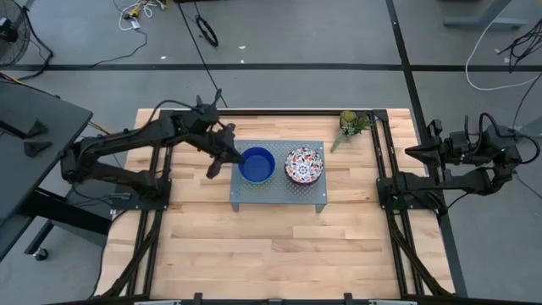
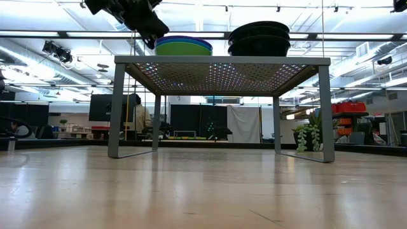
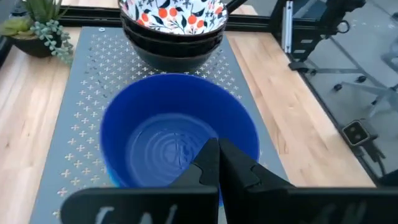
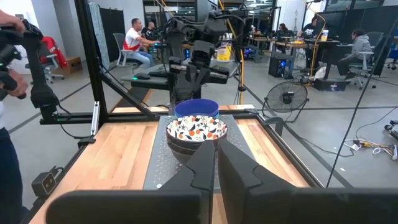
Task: Pick & Place Mini bowls
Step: Return to Home Position
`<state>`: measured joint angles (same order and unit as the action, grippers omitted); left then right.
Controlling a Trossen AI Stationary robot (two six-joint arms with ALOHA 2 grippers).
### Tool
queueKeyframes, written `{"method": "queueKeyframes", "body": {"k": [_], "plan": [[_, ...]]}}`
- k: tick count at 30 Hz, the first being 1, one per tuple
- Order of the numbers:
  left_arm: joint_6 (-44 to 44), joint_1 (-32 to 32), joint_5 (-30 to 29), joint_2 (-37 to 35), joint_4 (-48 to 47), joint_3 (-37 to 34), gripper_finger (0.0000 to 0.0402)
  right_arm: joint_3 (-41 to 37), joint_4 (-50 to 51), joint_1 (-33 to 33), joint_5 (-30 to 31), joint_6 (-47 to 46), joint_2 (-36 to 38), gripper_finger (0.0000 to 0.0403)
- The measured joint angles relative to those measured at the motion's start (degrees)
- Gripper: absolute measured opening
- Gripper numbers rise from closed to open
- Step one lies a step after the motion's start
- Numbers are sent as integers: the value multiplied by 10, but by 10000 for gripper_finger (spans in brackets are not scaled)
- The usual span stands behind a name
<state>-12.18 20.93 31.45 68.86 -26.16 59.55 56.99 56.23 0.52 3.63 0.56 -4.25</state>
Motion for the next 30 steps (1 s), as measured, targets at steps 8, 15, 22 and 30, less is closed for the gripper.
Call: {"method": "queueKeyframes", "body": {"k": [8, 15, 22, 30], "plan": [[49, -81, -128, -12, 41, 0, 0, 0, 0, 0, 0, 0, 0, 23], [82, -96, -181, -73, 73, 0, 0, 0, 0, 0, 0, 0, 0, 23], [87, -96, -198, -108, 70, 0, 0, 0, 0, 0, 0, 0, 0, 23], [154, -105, -227, -183, 168, -89, 0, 0, 0, 0, 0, 0, 0, 23]]}}
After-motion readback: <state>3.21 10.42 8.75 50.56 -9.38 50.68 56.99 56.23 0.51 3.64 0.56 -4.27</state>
